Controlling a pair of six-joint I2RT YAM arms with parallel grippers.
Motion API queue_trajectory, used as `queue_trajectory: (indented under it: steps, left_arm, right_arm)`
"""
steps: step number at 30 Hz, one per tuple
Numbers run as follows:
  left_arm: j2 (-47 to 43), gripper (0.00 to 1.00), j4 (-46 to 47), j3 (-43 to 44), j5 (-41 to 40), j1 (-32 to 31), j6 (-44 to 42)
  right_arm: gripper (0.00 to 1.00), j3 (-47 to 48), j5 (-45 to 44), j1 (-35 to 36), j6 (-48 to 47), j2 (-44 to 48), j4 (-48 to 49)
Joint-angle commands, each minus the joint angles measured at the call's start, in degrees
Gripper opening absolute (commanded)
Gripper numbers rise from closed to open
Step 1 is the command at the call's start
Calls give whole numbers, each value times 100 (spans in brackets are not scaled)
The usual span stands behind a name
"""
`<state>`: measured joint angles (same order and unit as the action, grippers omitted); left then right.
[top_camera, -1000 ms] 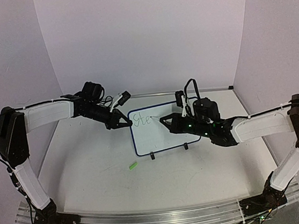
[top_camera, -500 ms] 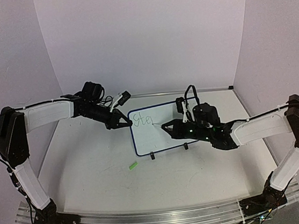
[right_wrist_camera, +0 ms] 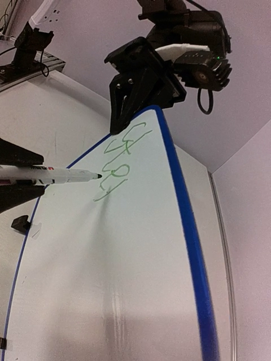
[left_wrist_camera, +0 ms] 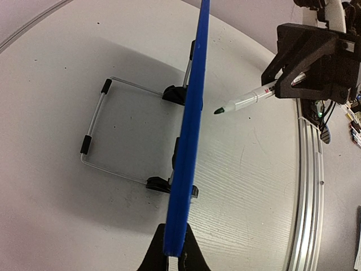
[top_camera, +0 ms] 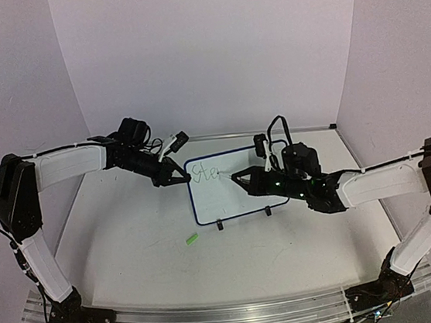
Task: Write a sentence on the whiteboard
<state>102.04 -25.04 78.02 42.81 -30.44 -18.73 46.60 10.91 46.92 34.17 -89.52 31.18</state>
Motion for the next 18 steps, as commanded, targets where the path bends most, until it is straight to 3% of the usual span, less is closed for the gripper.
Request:
queue_trajectory:
  steps: [1, 18]
  left_arm:
    - [-53, 0, -221, 126, -305, -103, -142]
    - [-43, 0, -225, 126, -308, -120, -143]
  right_arm:
    - [0, 297, -173, -11, -143, 130, 35]
    - [0, 603, -464, -14, -226, -206, 44]
